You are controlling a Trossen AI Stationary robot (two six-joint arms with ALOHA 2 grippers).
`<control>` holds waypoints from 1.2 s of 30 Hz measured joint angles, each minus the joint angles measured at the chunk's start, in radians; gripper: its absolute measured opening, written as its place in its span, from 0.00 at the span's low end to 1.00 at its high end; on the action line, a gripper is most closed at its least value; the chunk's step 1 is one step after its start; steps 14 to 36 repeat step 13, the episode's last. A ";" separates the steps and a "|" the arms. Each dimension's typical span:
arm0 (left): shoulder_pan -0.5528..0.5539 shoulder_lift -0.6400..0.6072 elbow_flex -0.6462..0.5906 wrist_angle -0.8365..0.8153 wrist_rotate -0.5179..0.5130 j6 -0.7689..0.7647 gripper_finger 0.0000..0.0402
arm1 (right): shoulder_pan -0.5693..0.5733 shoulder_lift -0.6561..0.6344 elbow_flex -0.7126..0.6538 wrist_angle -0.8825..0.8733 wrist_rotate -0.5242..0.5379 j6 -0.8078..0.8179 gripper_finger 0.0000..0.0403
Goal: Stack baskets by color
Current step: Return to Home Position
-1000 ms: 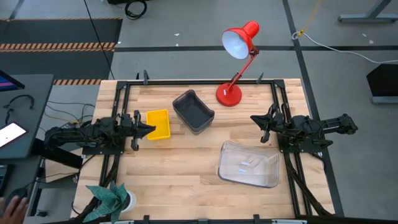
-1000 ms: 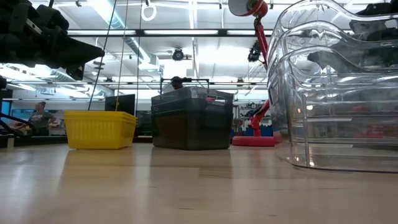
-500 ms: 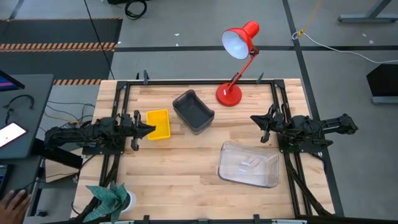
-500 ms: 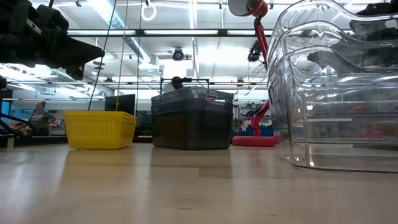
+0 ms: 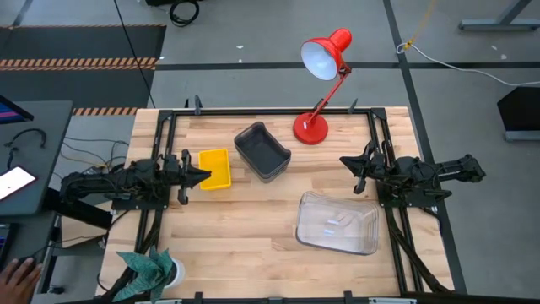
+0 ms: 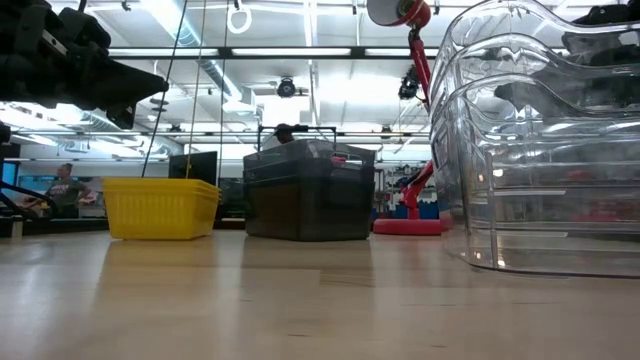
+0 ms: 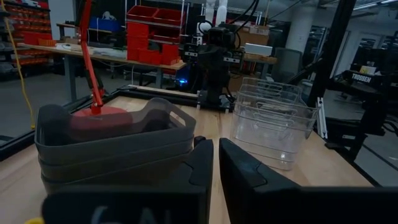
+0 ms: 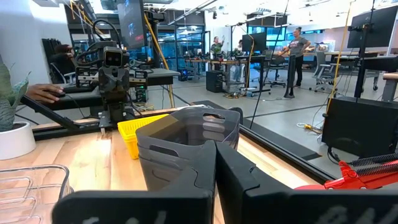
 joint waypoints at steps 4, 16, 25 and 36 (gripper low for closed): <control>0.000 0.000 0.000 0.000 0.000 0.000 0.08 | 0.000 0.000 0.000 0.000 0.000 0.000 0.03; 0.000 0.000 0.000 0.000 0.000 0.000 0.07 | 0.000 0.000 0.000 0.000 0.000 0.000 0.03; 0.000 0.000 0.000 0.000 0.000 0.000 0.07 | 0.000 0.000 0.000 0.000 0.000 0.000 0.03; 0.000 0.000 0.000 0.000 0.000 0.000 0.07 | 0.000 0.000 0.000 0.000 0.000 0.000 0.03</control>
